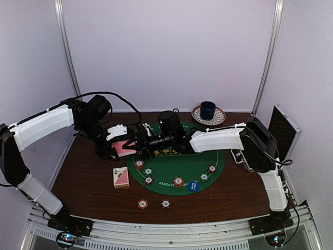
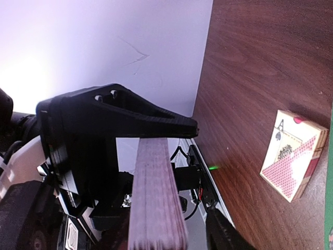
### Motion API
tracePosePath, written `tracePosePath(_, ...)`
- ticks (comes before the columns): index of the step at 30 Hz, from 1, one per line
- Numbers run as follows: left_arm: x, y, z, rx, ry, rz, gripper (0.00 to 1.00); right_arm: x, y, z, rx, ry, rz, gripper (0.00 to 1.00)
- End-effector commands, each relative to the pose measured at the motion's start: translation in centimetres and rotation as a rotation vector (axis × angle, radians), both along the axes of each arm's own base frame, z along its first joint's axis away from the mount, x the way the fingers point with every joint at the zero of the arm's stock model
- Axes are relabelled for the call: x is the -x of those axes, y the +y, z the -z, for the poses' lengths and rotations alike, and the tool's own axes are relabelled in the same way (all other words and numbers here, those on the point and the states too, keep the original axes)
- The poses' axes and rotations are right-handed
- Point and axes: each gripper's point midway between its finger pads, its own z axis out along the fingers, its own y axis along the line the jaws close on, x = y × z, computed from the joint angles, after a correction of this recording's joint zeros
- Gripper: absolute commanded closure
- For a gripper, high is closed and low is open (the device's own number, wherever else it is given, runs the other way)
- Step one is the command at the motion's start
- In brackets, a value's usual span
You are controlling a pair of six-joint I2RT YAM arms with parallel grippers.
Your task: Distribute texas hold em gaming equipment
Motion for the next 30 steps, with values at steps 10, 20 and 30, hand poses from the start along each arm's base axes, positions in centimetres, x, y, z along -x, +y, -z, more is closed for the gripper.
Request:
tracePosePath(10,-0.5,-1.8,-0.9,0.066,-0.015,0.018,0.02,0.5,1.1,-2.2,-0.111,0.017,-0.033,0.86)
tracePosePath(20,-0.7,-3.1,0.1,0.085,-0.012,0.078,0.02,1.1,1.9,-2.6,-0.128,0.027,-0.065,0.88)
tracePosePath(30,-1.0,-3.1,0.8,0.08,-0.038,0.093,0.22,1.0,2.1,-2.0,-0.134,0.049,-0.063,0.88)
